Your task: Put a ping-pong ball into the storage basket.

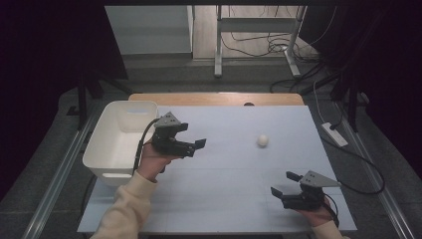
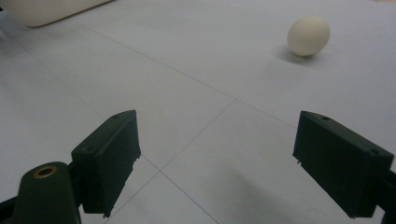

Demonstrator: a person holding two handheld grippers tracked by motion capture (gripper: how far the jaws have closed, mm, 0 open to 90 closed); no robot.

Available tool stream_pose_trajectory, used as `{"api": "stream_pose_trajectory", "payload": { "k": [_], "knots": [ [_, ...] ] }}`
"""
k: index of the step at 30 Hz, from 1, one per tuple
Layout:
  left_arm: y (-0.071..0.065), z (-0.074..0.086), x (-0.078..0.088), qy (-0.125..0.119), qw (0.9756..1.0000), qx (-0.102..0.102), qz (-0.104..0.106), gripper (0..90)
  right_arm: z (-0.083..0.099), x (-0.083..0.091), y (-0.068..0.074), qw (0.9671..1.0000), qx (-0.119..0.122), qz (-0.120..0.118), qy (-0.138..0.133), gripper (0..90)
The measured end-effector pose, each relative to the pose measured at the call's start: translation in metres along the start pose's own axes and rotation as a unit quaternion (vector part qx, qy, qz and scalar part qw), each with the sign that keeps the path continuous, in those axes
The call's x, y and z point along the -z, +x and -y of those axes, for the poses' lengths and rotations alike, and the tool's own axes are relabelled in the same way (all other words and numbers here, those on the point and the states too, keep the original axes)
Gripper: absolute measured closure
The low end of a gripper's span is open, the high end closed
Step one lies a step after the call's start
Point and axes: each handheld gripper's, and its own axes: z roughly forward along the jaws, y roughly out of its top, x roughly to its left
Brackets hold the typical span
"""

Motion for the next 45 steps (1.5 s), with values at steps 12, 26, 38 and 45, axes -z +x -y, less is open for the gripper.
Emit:
{"api": "stream_pose_trajectory", "payload": {
  "k": [12, 26, 38, 45],
  "knots": [
    [-0.005, -0.002, -0.010, 0.006, 1.0000, -0.005, 0.006, 10.6, 0.000, 0.000, 0.000, 1.0000, 0.000, 0.000, 0.000, 14.3],
    [-0.011, -0.002, -0.026, 0.021, 0.9996, -0.018, 0.007, 10.5, 0.000, 0.000, 0.000, 1.0000, 0.000, 0.000, 0.002, 14.4],
    [-0.015, -0.004, -0.043, 0.028, 0.9992, -0.026, 0.007, 10.9, 0.001, 0.000, 0.000, 1.0000, -0.001, 0.000, 0.000, 14.4],
    [-0.016, -0.003, -0.052, 0.035, 0.9990, -0.027, 0.009, 10.9, 0.001, 0.000, 0.000, 1.0000, -0.001, 0.000, -0.001, 14.3]
  ]
}}
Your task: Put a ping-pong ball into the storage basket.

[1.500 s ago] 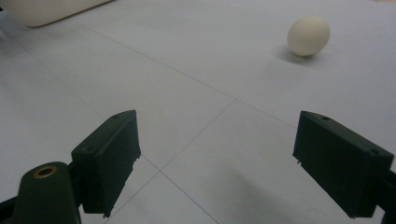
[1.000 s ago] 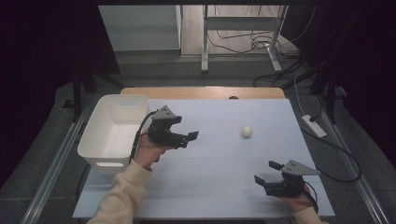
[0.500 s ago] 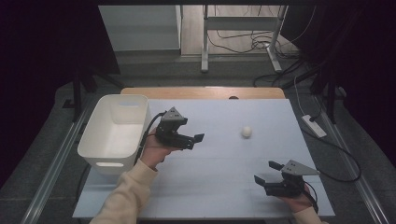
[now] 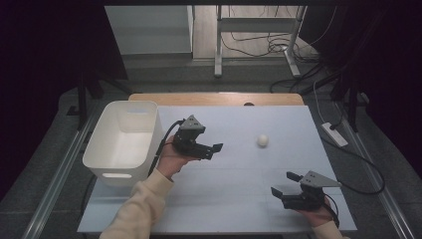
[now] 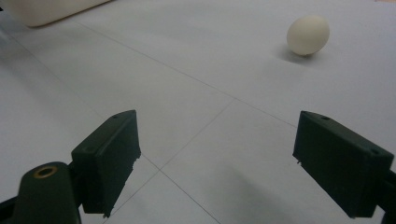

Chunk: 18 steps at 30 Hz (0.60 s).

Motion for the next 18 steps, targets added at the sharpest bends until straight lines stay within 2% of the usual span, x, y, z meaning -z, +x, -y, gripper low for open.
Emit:
{"api": "stream_pose_trajectory", "payload": {
  "k": [8, 18],
  "knots": [
    [0.000, -0.001, -0.008, 0.000, 1.0000, 0.001, -0.003, 11.3, 0.000, 0.000, 0.000, 1.0000, -0.001, 0.001, 0.000, 14.4],
    [-0.001, -0.003, -0.020, 0.012, 0.9999, -0.001, 0.000, 11.1, 0.000, 0.000, 0.000, 1.0000, -0.001, 0.000, -0.001, 14.4]
  ]
}}
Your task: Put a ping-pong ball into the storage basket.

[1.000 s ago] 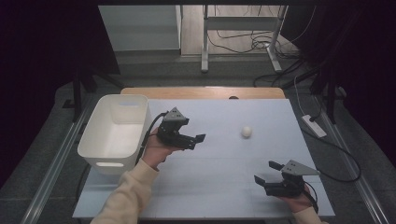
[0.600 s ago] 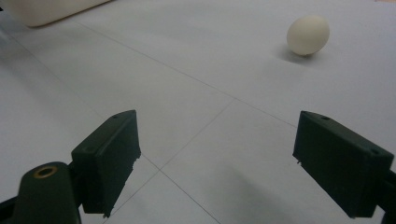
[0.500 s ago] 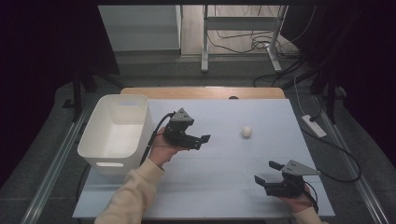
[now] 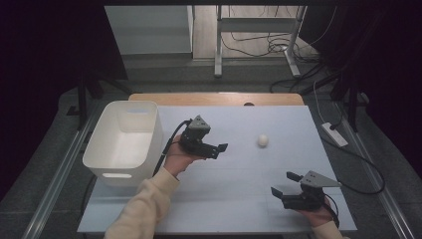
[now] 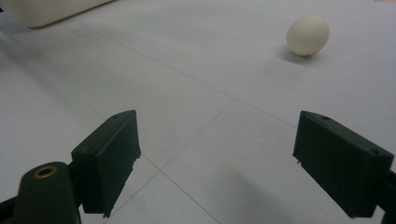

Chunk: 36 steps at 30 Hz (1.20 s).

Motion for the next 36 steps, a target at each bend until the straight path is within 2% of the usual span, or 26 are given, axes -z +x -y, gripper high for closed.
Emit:
{"api": "stream_pose_trajectory", "payload": {
  "k": [18, 29, 36],
  "knots": [
    [0.000, 0.000, -0.019, 0.017, 0.9998, 0.000, 0.004, 10.9, 0.000, 0.000, 0.000, 1.0000, 0.000, -0.001, 0.001, 14.4],
    [-0.003, 0.002, -0.037, 0.024, 0.9996, -0.014, 0.005, 11.0, 0.000, 0.000, 0.000, 1.0000, 0.000, 0.000, 0.001, 14.4],
    [-0.003, 0.002, -0.044, 0.026, 0.9995, -0.016, 0.006, 11.0, 0.000, 0.000, 0.000, 1.0000, 0.000, 0.000, 0.001, 14.4]
  ]
}}
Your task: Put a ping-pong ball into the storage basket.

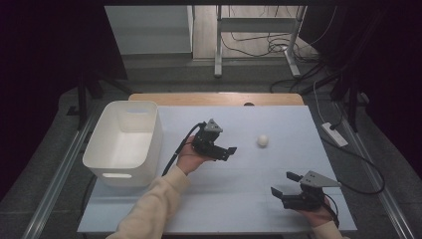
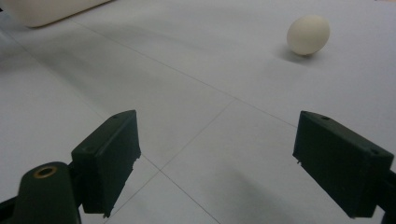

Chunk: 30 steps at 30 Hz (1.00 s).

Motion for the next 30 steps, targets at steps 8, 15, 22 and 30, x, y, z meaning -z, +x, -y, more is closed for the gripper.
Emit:
{"api": "stream_pose_trajectory", "payload": {
  "k": [8, 15, 22, 30],
  "knots": [
    [-0.002, -0.002, -0.007, -0.004, 1.0000, -0.004, 0.000, 11.0, 0.000, 0.000, 0.000, 1.0000, 0.000, 0.000, 0.001, 14.3],
    [-0.002, -0.004, -0.015, 0.004, 0.9999, -0.010, 0.003, 11.0, 0.000, 0.000, 0.000, 1.0000, 0.000, 0.001, 0.000, 14.4],
    [-0.003, -0.007, -0.019, 0.006, 0.9999, -0.012, 0.003, 11.2, 0.000, 0.000, 0.000, 1.0000, 0.000, 0.001, 0.000, 14.4],
    [-0.004, -0.009, -0.024, 0.007, 0.9999, -0.014, 0.004, 11.3, 0.000, 0.000, 0.000, 1.0000, 0.000, 0.001, 0.000, 14.4]
  ]
}}
